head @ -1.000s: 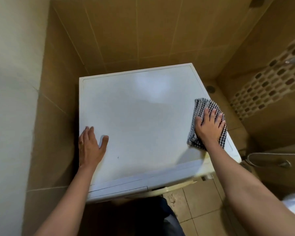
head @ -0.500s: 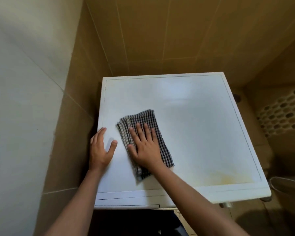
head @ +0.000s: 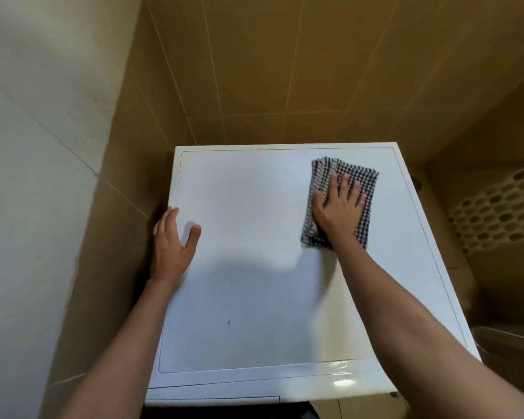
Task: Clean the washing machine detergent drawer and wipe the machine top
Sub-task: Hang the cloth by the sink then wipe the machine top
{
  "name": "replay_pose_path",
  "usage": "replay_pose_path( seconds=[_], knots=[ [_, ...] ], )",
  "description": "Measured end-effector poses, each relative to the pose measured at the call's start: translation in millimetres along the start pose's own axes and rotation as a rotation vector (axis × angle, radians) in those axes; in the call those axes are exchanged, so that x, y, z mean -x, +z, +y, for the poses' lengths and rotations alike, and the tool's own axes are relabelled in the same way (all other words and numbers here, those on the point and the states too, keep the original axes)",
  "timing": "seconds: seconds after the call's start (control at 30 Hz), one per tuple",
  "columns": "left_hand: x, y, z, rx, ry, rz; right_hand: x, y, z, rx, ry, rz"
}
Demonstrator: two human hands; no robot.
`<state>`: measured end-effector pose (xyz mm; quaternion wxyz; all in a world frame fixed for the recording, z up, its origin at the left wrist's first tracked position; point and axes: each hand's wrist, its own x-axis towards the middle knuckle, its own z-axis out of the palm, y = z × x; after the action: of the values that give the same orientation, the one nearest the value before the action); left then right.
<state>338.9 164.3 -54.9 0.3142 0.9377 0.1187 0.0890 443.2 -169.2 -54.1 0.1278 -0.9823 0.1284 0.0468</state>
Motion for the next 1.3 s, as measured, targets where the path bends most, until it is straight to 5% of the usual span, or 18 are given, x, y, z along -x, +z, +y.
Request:
replay_pose_path(
  seconds=[0.27, 0.4, 0.5, 0.63, 0.8, 1.03, 1.2, 1.3],
  knots=[
    [4, 8, -10, 0.045, 0.048, 0.053, 43, 36, -145, 0.047, -0.479, -0.158],
    [2, 8, -8, 0.009, 0.041, 0.039, 105, 49, -146, 0.01, -0.701, -0.174],
    [3, 6, -6, 0.025, 0.021, 0.029, 112, 46, -112, -0.028, -0.711, -0.128],
    [4, 6, -5, 0.048, 0.009, 0.014, 67, 32, -89, 0.009, -0.488, -0.085],
    [4, 7, -4, 0.051, 0.01, 0.019, -9, 34, -143, 0.004, -0.275, -0.065],
    [4, 7, -1, 0.035, 0.003, 0.037, 26, 53, -237, 0.132, -0.719, -0.225],
    [5, 5, 0, 0.041, 0.002, 0.082, 65, 50, -189, 0.133, -0.977, -0.246],
    [6, 4, 1, 0.06, -0.001, 0.067, 51, 39, -130, 0.108, -0.932, -0.204]
  ],
)
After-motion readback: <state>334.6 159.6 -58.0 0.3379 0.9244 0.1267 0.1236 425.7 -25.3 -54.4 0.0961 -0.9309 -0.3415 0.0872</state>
